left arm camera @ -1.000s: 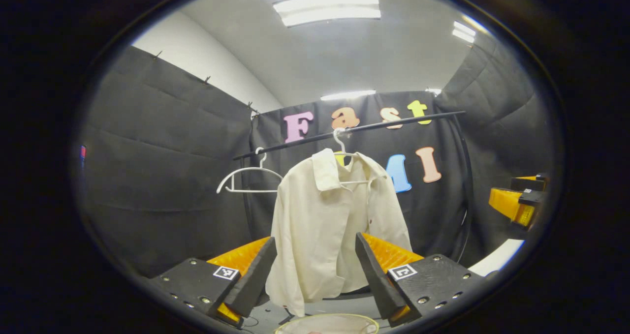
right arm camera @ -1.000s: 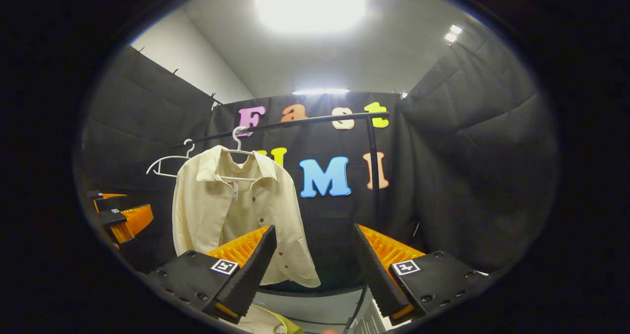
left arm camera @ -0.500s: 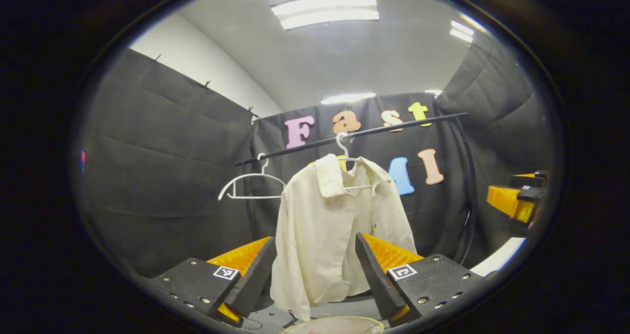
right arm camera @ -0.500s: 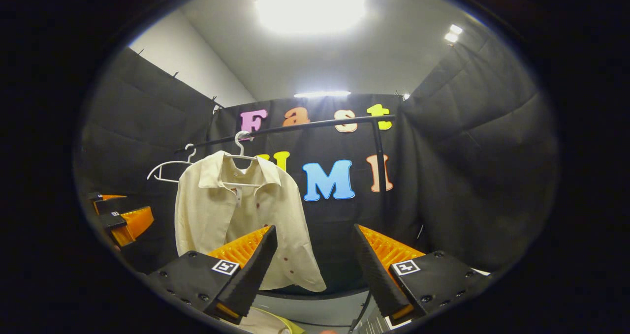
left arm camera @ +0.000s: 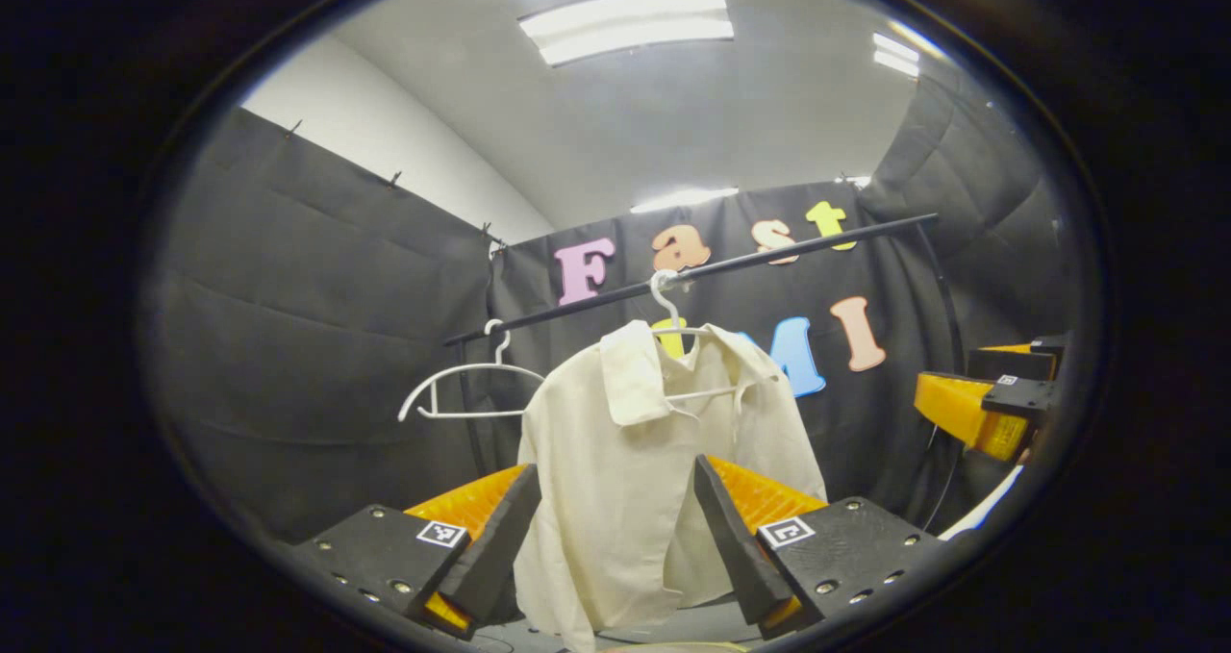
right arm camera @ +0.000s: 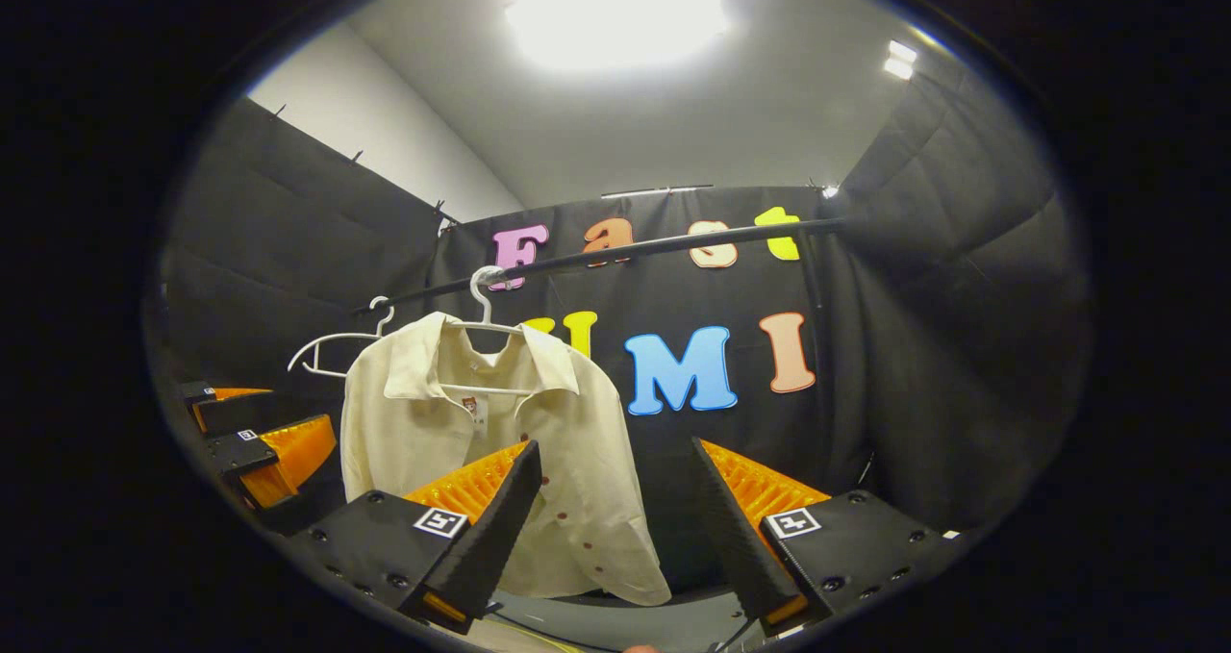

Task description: Grasp the clothes on the hanger with both hands and then place them into the laundry hamper below.

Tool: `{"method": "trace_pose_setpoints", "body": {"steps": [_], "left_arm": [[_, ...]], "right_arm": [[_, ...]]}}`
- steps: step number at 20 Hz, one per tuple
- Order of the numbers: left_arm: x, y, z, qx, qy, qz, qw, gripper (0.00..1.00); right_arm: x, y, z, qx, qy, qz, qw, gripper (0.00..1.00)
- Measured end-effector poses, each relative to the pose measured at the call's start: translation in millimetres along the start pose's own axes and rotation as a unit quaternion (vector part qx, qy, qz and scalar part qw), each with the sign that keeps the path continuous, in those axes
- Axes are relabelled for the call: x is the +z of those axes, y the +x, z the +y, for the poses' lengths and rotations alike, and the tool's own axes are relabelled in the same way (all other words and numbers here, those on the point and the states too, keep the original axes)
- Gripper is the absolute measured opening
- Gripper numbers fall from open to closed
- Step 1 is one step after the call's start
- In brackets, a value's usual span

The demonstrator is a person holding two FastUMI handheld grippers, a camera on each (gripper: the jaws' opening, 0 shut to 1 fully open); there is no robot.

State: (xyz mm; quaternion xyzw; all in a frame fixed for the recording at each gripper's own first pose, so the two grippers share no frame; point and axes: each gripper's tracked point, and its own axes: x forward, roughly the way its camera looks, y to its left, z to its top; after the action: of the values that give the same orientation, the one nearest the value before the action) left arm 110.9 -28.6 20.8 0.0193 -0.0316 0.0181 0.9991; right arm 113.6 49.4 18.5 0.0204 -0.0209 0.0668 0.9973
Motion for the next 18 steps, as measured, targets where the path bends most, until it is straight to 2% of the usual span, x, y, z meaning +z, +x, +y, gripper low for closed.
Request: {"method": "trace_pose_setpoints", "body": {"steps": [4, 11, 18], "left_arm": [[-13.9, 45.1, -21.6, 0.005, 0.014, 0.003, 1.0, 0.96], [-61.0, 118.8, -58.3, 0.02, 0.044, 0.015, 0.999, 0.92], [-106.5, 170.9, -54.9, 0.083, 0.074, 0.046, 0.993, 0.92]], "right_arm": [[-9.8, 43.8, 6.4, 0.021, 0.009, 0.003, 1.0, 0.97], [-41.4, 117.0, 13.5, 0.056, 0.018, 0.017, 0.998, 0.97], [-73.0, 179.1, 19.1, 0.097, 0.021, 0.025, 0.995, 0.97]]}}
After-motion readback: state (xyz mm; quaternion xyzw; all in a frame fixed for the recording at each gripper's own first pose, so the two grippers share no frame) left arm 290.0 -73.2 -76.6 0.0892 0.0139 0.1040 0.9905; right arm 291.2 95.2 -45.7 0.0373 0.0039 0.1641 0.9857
